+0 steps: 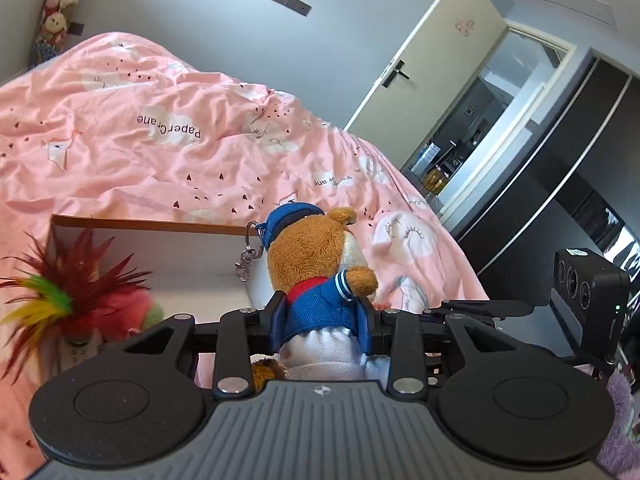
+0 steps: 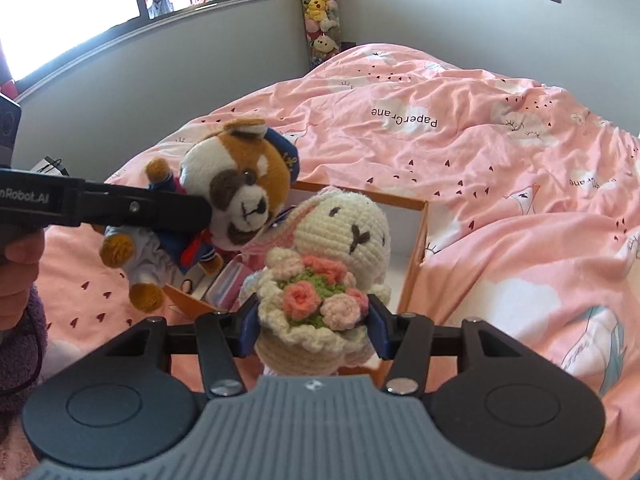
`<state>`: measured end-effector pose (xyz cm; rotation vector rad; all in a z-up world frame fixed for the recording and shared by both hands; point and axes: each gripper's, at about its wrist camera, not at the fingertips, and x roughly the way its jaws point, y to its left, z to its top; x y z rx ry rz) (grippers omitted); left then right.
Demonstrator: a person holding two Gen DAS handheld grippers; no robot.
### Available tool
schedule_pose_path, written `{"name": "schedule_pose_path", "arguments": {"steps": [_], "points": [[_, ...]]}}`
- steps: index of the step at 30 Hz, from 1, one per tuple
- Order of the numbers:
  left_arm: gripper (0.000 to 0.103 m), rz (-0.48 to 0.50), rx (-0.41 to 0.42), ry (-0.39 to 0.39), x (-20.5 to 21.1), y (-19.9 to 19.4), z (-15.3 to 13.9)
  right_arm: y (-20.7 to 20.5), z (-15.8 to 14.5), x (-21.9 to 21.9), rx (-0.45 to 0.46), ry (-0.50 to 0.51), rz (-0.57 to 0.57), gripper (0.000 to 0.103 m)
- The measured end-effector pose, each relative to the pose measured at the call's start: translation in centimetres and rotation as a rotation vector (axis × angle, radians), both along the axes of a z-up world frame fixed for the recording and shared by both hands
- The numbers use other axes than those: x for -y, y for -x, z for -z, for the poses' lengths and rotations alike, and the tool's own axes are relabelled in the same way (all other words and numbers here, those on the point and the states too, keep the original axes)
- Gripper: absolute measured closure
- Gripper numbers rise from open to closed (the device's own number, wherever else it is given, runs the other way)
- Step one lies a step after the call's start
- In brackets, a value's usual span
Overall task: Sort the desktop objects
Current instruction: 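Carry the bear plush and crocheted bunny over the box with both grippers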
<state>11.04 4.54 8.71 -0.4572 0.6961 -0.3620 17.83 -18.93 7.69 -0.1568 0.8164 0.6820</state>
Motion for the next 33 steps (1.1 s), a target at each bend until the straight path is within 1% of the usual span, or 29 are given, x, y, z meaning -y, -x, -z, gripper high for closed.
{"name": "schedule_pose_path", "arguments": {"steps": [2,4,7,10,14,16,19,22,24,26,27,29,33], "points": [[0.064,-0.023,-0.042,0.043,-0.1,-1.8,1.4,-1.6,0.5,0.0,-0.017,0.024,-0.005,0.047],[0.064,-0.044,-0.088,0.093,-0.4,-3.1,3.3,-2.9,1.1,0.0,-0.034,0.046,0.02,0.047],[0.064,-0.076,-0.148,0.137,-0.6,-4.6,5.8,-4.1,1.8,0.9,-0.068,0.036,0.049,0.048],[0.064,-0.083,-0.198,0.154,-0.5,-5.6,7.7,-5.0,2.5,1.9,-0.112,0.009,0.072,0.048],[0.064,-0.1,-0.245,0.091,-0.1,-6.3,9.2,-5.5,3.4,1.7,-0.169,-0.037,0.057,0.048],[0.064,-0.103,-0.265,0.077,0.0,-6.6,9.6,-5.6,3.8,1.0,-0.17,-0.03,0.035,0.048],[0.064,-0.115,-0.301,0.011,0.5,-6.8,9.9,-6.1,4.5,-0.2,-0.193,-0.019,-0.002,0.048],[0.063,-0.129,-0.34,-0.034,1.0,-7.1,10.4,-6.5,5.0,-1.4,-0.199,0.011,-0.029,0.048],[0.063,-0.13,-0.354,-0.052,1.1,-7.2,10.7,-6.8,5.1,-1.9,-0.197,0.035,-0.049,0.048],[0.063,-0.132,-0.352,-0.071,1.2,-7.2,10.6,-7.0,5.2,-2.2,-0.202,0.051,-0.065,0.048],[0.061,-0.131,-0.352,-0.077,1.2,-7.3,10.5,-7.2,5.3,-2.4,-0.205,0.059,-0.072,0.048],[0.058,-0.131,-0.35,-0.069,1.1,-7.2,10.5,-7.4,5.4,-2.8,-0.21,0.08,-0.082,0.048],[0.058,-0.138,-0.355,-0.081,0.7,-7.1,10.5,-7.8,5.9,-3.8,-0.216,0.119,-0.102,0.048]]}}
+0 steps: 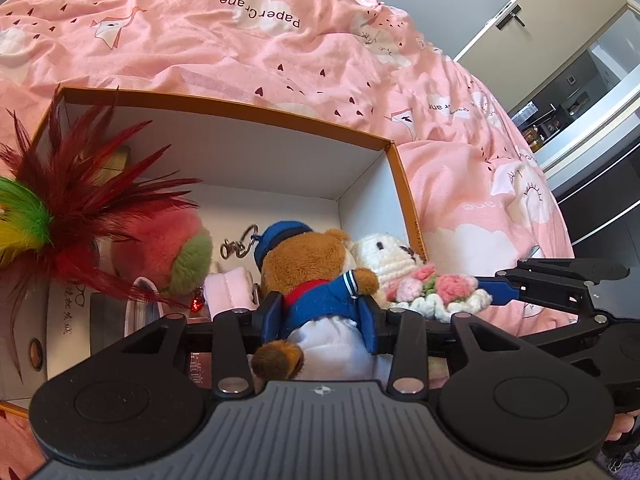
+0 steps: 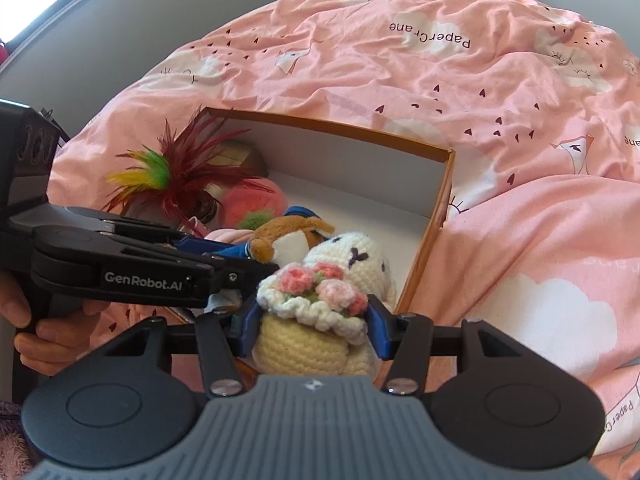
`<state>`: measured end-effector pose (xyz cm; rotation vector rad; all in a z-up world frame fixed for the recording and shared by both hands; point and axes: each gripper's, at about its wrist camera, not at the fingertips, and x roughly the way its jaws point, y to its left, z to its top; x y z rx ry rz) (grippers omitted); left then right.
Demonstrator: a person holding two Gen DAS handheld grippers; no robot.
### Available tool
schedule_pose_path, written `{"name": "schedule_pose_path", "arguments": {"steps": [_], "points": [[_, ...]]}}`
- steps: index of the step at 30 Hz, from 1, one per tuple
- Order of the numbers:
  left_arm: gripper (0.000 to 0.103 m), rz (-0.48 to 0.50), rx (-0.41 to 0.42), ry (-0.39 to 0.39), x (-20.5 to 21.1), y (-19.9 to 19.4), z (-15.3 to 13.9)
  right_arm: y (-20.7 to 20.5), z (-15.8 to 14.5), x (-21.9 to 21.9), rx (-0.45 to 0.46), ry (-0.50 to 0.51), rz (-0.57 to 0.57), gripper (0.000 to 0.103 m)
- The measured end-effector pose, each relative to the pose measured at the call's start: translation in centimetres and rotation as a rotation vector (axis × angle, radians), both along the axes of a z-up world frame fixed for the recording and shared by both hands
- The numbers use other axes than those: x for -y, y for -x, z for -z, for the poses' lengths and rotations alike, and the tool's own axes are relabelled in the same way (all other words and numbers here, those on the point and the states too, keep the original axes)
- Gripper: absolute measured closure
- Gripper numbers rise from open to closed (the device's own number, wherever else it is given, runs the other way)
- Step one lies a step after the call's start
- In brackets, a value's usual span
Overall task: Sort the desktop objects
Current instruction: 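Carry the bear plush and crocheted bunny over the box with both grippers, then lower the bear and bunny into the box and open both grippers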
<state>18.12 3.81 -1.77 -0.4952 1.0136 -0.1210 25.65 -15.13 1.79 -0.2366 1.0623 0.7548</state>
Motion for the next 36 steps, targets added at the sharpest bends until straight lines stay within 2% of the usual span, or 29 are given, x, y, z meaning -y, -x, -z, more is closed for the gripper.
{"name": "schedule_pose_path", "arguments": {"steps": [5,11,13,18,23,25,27,30,36], "points": [[0.057,0.015,0.007,0.028,-0.4,0.5,-0.2,-0.2,0.6,-1.5,0.017,0.068,-0.035,0.048],[0.057,0.048,0.028,0.001,-0.4,1.1,-1.2,-0.6,1.7,-2.6,0.02,0.116,-0.065,0.046],[0.061,0.057,0.018,-0.008,-0.5,1.1,-1.2,-0.6,1.6,-2.8,0.019,0.129,-0.071,0.046],[0.069,0.087,0.008,-0.01,-0.7,1.1,-0.8,0.0,0.5,-2.9,0.035,0.159,-0.097,0.045],[0.071,0.123,0.0,-0.036,-0.1,1.2,-0.6,0.7,-1.1,-2.4,0.03,0.172,-0.116,0.043],[0.071,0.128,-0.004,-0.041,0.0,1.2,-0.4,0.9,-1.3,-2.1,0.031,0.193,-0.116,0.045],[0.072,0.139,-0.014,-0.044,0.1,1.0,-0.1,1.0,-1.0,-2.0,0.003,0.197,-0.126,0.058],[0.072,0.157,-0.024,-0.064,0.7,0.9,0.3,1.2,-0.2,-2.1,-0.02,0.195,-0.136,0.067],[0.073,0.167,-0.026,-0.08,1.1,0.8,0.7,0.6,1.9,-2.8,-0.065,0.245,-0.118,0.072]]}}
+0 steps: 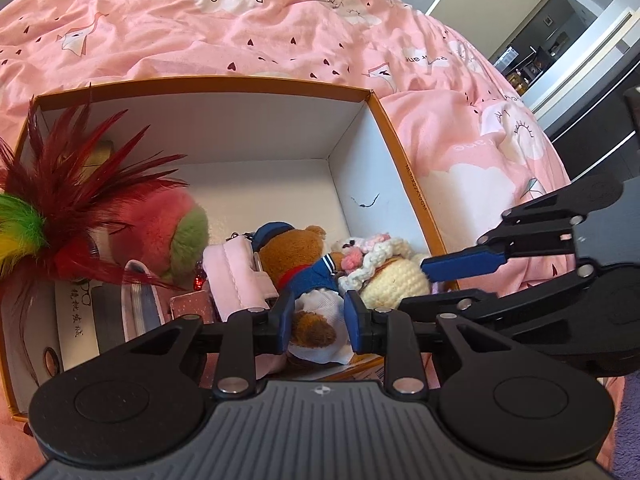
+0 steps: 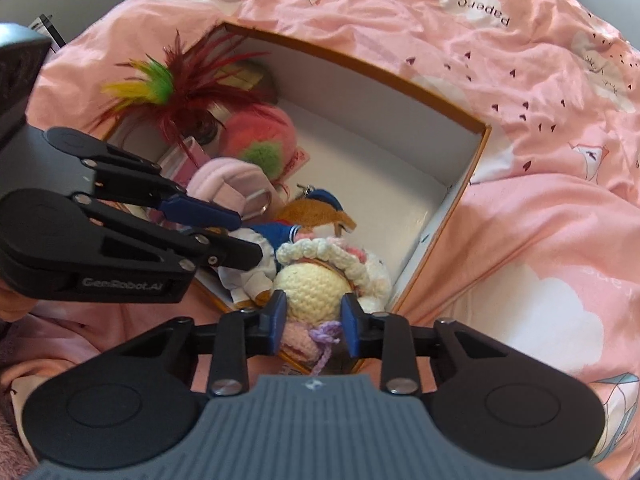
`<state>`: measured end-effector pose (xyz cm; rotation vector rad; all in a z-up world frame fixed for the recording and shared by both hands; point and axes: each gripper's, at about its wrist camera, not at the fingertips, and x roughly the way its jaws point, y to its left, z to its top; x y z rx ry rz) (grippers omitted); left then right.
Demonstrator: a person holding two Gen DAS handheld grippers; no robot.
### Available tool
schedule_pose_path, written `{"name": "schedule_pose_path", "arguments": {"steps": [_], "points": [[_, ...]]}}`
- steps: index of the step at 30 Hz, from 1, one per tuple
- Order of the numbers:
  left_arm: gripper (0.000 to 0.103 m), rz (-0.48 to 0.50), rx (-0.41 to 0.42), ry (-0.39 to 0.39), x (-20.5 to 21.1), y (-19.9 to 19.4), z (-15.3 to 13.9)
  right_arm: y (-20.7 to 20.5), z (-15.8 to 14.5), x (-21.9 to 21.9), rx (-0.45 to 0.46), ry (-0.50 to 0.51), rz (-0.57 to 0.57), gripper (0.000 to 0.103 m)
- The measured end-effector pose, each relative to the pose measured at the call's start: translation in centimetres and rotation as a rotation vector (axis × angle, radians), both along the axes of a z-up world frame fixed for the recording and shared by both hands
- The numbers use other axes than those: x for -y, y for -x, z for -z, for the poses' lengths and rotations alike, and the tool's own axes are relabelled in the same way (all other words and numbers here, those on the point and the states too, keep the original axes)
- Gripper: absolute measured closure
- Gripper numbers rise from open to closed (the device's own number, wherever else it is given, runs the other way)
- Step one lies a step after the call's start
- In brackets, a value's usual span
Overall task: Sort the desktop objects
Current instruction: 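Lower the bear and bunny into the box and open both grippers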
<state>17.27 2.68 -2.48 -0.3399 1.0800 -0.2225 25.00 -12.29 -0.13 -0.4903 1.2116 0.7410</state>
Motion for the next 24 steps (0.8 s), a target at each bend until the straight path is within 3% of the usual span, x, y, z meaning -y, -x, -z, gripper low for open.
{"name": "schedule_pose_path", "arguments": {"steps": [10,15,20,24], "points": [[0.077,0.026,-0.015,0.011,0.5,-0.3,0.6,-0.2,3.2,-1.1,-0.044,0.094,0.027,0.074],[0.077,0.05,0.005,-0.027,0.9,-0.2,0.4,-0.3,2.1,-0.8,-0.062,0.075,0.042,0.073],[0.082,0.074,0.004,-0.049,1.1,-0.3,0.4,-0.4,-0.6,-0.1,0.023,0.023,0.057,0.073],[0.083,0.088,-0.008,-0.065,1.3,-0.5,0.4,-1.5,-0.1,-0.5,0.022,0.024,0.062,0.073]]}}
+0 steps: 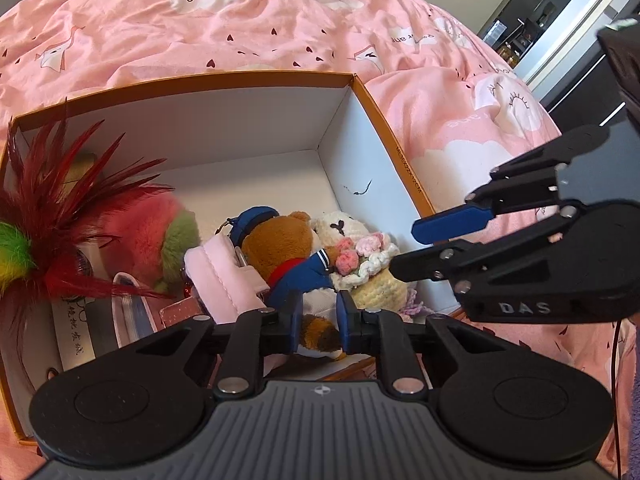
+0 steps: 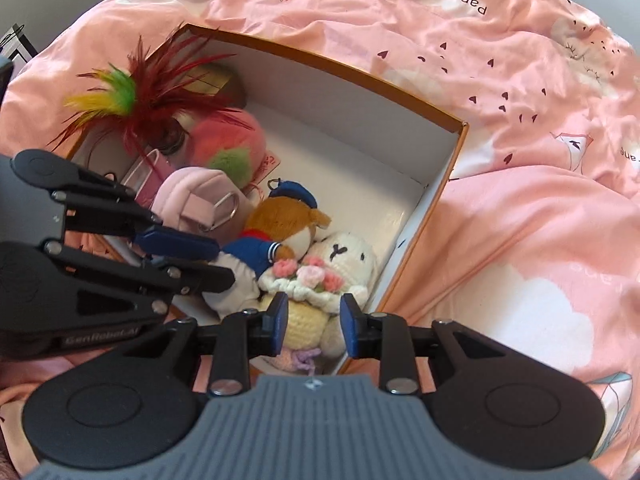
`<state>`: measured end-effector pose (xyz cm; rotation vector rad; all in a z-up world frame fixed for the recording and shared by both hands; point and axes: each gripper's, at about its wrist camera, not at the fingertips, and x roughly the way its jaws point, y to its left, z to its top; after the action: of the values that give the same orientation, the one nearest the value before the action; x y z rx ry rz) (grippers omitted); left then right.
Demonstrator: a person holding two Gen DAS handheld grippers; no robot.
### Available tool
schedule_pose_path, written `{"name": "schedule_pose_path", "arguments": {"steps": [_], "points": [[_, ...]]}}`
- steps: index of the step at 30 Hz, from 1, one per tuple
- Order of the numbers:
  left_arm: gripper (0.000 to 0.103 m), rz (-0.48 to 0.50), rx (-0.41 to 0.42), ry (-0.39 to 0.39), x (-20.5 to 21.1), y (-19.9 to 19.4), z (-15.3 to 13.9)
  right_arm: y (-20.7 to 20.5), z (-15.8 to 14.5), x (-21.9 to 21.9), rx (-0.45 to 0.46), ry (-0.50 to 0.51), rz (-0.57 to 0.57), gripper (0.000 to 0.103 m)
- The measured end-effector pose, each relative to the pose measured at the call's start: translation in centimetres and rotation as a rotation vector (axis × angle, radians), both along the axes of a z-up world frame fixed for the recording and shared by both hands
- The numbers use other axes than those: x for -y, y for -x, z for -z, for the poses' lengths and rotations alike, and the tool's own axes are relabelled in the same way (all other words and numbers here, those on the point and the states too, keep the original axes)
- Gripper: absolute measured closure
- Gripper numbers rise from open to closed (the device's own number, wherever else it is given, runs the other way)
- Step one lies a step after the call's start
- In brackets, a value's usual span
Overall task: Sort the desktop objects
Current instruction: 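Lower the bear and bunny into the box and open both grippers, then withdraw both grippers from the box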
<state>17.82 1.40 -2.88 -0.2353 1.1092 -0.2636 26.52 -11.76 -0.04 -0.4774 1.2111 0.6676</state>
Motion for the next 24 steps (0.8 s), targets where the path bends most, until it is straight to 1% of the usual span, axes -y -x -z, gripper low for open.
{"name": "schedule_pose_path", "arguments": {"steps": [3,6,8,11,15,19,22,24], "points": [[0.083,0.022,-0.002,-0.029,0.5,-0.1,0.0,-0.4,1.2,-0.8,-0.026,0.006,-0.014,0.076],[0.084,0.051,-0.023,-0.047,1.1,-0.4,0.5,0.1,2.1,-1.6,-0.013,0.054,-0.043,0.077],[0.084,0.067,-0.036,-0.058,1.4,-0.4,1.2,0.2,2.5,-1.6,-0.019,0.065,-0.05,0.077],[0.084,0.08,-0.026,-0.079,1.9,-0.4,1.3,0.0,3.0,-1.3,-0.032,0.055,-0.039,0.077],[0.084,0.088,-0.023,-0.086,2.1,-0.5,1.4,0.0,3.2,-1.0,-0.039,0.044,-0.028,0.077],[0.084,0.089,0.002,-0.095,2.2,-0.2,1.2,0.6,2.5,-0.9,-0.017,0.032,-0.023,0.077],[0.084,0.079,0.033,-0.096,2.0,0.2,0.7,1.2,1.2,-0.1,0.016,-0.012,0.004,0.076],[0.082,0.075,0.062,-0.072,1.9,0.6,0.0,1.9,0.1,0.6,0.053,-0.047,0.023,0.076]]}}
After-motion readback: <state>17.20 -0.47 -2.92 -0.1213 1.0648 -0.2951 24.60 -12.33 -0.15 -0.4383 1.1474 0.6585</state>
